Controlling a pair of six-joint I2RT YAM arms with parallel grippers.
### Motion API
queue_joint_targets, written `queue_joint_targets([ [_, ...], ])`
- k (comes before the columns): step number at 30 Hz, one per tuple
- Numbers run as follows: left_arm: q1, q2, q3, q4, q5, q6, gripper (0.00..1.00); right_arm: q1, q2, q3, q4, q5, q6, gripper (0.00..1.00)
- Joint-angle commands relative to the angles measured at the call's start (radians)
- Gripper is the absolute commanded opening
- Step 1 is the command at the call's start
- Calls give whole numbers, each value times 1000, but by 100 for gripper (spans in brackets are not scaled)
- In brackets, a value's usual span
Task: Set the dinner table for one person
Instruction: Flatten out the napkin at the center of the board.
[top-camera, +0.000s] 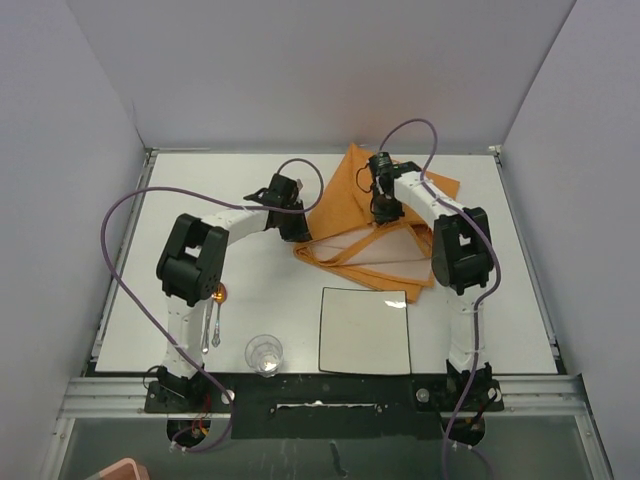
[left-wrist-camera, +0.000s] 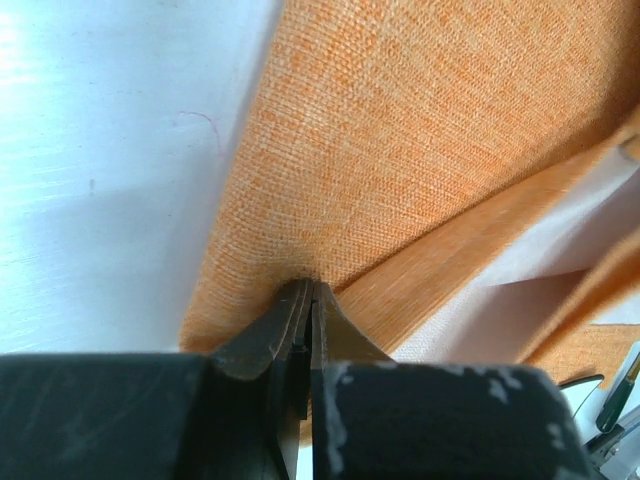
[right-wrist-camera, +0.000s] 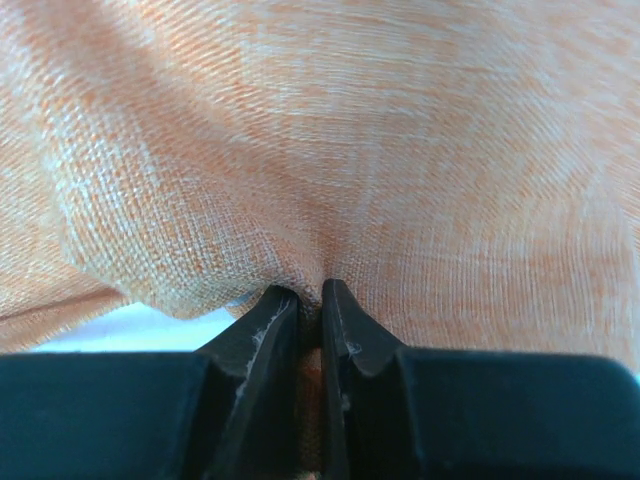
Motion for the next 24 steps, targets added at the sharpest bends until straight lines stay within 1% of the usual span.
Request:
queue_joint_targets([
  [1,31,-54,-32,-57,-62,32,0,-93,-152,-61,57,134,59,0],
  [6,40,-61,-42,-53,-61,32,0,-122,-210,-98,114,130,79,0],
  [9,47,-67,-49,-51,-57,30,0,-133,-207,-82,105,164,93,0],
  [13,54,-83,-62,-48,-60,30,0,-165,-194,-62,99,152,118,0],
  [20,61,-111,-90,-42,-64,31,0,-171,-178,-36,88,159,137,0],
  [21,62,-115,-93,-42,-65,31,0,-171,-174,-28,84,159,140,2],
  [22,63,-117,-95,-43,-66,31,0,-170,-167,-19,77,155,140,7],
  [24,63,-119,-94,-43,-68,32,0,-170,-156,2,62,149,142,20],
])
